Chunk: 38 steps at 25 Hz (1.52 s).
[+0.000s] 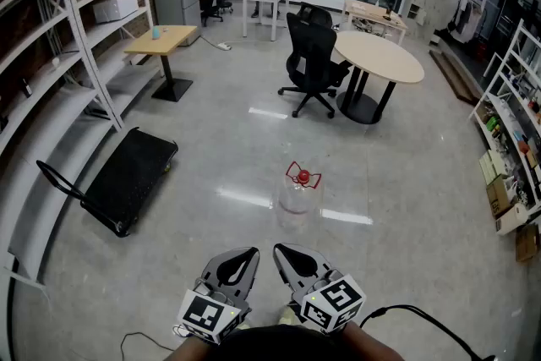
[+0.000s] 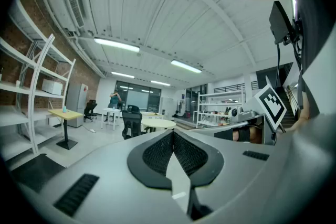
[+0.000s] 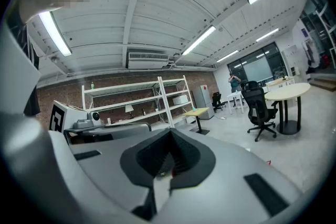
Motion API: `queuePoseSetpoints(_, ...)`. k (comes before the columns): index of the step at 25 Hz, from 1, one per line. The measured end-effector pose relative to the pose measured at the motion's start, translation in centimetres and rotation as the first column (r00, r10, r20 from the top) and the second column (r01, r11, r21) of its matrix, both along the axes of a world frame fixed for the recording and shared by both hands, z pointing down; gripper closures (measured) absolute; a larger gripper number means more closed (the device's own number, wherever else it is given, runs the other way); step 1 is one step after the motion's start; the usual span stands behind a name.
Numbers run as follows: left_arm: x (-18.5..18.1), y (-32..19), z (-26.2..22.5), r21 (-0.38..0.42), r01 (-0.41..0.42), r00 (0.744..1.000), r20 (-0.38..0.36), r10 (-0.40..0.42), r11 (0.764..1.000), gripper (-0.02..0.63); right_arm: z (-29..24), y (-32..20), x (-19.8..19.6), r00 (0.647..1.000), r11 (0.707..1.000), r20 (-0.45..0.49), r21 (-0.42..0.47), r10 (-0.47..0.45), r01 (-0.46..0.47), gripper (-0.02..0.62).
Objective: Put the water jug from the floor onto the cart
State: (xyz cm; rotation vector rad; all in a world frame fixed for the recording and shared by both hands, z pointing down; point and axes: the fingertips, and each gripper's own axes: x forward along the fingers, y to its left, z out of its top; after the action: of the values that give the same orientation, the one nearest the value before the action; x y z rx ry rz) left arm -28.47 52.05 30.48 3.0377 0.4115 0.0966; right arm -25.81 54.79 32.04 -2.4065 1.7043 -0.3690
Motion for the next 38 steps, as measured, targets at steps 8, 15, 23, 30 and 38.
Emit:
queuePoseSetpoints(8,0.1,-0.2,-0.1,-0.001,0.005,1.000,0.007,-0.005,1.000,0.606,-0.4,-0.2,-0.1,1.000,1.000,-0.018,0.006,-0.006,0.006,0.595)
queuePoseSetpoints(15,0.3,0.2,-0.1,-0.005,0.004,1.000,0.006,-0.004,1.000,0.606,-0.3,0.1,0.0,1.000,1.000,-0.014,0.011,-0.006,0.006,0.595)
queuePoseSetpoints(23,0.4,0.8,-0.1,0.002,-0.003,1.000,0.009,0.003,1.000,0.606,-1.1,0.3,-0.3,0.999,0.999,-0.040,0.041,-0.020,0.022,0.595)
queuePoseSetpoints(30,0.5,1.5,-0.2,0.000,-0.007,1.000,0.014,0.007,1.000,0.606,-1.0,0.8,-0.5,0.999,0.999,-0.036,0.040,-0.030,0.031,0.594)
queuePoseSetpoints(38,1.6,2.7,0.4,0.001,-0.011,1.000,0.026,0.011,1.000,0.606,-0.3,1.7,0.4,0.999,0.999,-0.020,0.034,-0.030,0.031,0.594)
